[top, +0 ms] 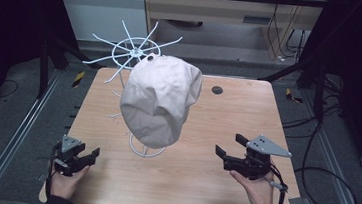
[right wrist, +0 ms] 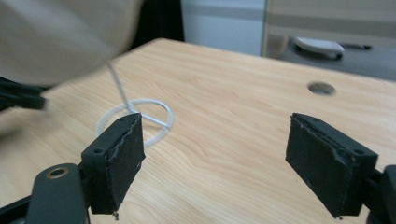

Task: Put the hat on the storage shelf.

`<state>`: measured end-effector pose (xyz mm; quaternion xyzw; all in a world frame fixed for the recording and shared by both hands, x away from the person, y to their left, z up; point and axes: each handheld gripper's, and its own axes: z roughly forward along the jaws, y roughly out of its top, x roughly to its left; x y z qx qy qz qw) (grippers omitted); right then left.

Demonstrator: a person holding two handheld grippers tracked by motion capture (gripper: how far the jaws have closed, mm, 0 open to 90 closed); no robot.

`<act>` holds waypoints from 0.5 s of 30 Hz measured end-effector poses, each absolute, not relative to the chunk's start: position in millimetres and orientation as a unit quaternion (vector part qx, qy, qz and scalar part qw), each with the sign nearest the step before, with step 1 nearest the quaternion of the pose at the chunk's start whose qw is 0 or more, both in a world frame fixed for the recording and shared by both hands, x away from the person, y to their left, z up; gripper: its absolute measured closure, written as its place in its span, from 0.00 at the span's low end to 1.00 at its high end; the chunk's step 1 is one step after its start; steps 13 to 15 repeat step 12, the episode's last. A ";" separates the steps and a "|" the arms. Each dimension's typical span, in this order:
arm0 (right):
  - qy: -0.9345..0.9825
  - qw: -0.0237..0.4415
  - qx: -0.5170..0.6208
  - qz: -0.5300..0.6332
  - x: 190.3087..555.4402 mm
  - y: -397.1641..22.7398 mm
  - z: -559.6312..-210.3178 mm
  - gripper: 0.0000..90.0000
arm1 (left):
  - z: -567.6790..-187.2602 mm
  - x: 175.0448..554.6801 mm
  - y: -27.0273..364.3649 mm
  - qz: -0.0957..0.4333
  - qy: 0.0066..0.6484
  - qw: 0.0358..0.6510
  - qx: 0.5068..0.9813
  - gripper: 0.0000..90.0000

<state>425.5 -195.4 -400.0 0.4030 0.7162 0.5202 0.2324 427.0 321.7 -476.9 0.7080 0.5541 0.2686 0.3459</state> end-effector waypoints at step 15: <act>0.727 0.236 0.478 0.432 443.2 -238.4 -456.6 0.22 | -478.2 428.4 321.5 0.267 0.553 0.343 0.711 0.43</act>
